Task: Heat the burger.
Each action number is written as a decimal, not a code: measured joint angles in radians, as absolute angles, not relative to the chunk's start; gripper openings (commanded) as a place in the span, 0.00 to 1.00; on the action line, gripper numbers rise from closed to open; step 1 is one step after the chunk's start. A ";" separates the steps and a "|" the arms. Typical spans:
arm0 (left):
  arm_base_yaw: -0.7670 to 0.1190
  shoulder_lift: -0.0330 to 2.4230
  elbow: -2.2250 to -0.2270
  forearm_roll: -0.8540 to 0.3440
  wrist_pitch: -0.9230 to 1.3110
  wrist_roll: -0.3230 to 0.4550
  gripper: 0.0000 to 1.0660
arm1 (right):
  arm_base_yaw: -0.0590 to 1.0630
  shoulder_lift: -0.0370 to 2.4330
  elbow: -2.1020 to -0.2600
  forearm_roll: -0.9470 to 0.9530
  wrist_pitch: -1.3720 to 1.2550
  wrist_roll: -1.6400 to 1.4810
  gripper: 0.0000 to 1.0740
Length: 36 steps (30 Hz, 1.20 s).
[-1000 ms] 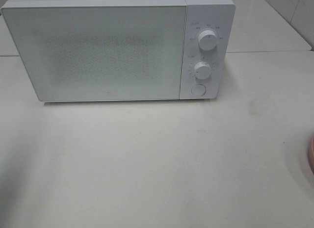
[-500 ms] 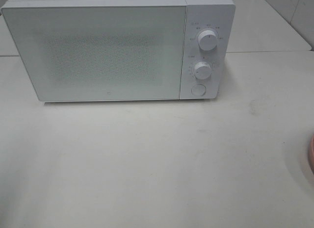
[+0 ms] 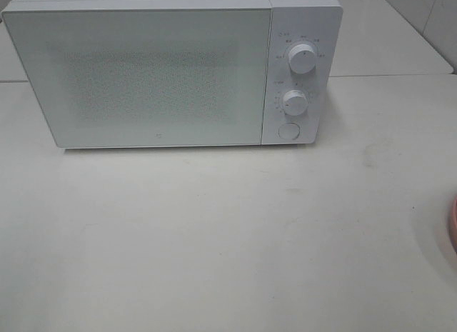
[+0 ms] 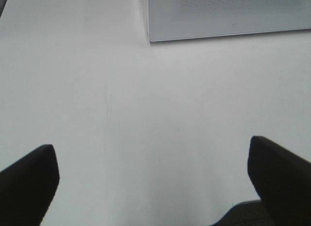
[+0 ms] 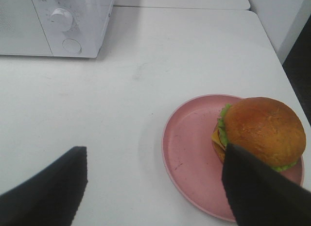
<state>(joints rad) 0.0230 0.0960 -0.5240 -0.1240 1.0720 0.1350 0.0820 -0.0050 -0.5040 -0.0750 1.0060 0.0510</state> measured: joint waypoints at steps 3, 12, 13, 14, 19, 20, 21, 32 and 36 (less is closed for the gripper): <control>0.023 0.046 -0.524 -0.126 1.072 0.135 0.92 | 0.082 -0.005 -0.504 -0.075 1.006 0.051 0.70; 0.023 -0.004 -0.524 -0.134 1.072 0.135 0.92 | 0.082 -0.005 -0.504 -0.075 1.006 0.051 0.70; 0.023 -0.004 -0.524 -0.134 1.072 0.135 0.92 | 0.082 -0.005 -0.504 -0.075 1.006 0.051 0.70; 0.023 -0.004 -0.524 -0.135 1.072 0.135 0.92 | 0.082 -0.005 -0.504 -0.075 1.006 0.051 0.70; 0.023 -0.004 -0.524 -0.135 1.072 0.135 0.92 | 0.082 -0.005 -0.504 -0.075 1.006 0.051 0.70; 0.023 -0.004 -0.524 -0.135 1.072 0.135 0.92 | 0.082 -0.005 -0.504 -0.075 1.006 0.051 0.70; 0.023 -0.004 -0.524 -0.135 1.072 0.135 0.92 | 0.082 -0.005 -0.504 -0.075 1.006 0.051 0.70; 0.023 -0.004 -0.524 -0.135 1.072 0.135 0.92 | 0.082 -0.005 -0.504 -0.075 1.006 0.051 0.70; 0.023 -0.004 -0.524 -0.135 1.072 0.135 0.92 | 0.082 -0.005 -0.504 -0.075 1.006 0.051 0.70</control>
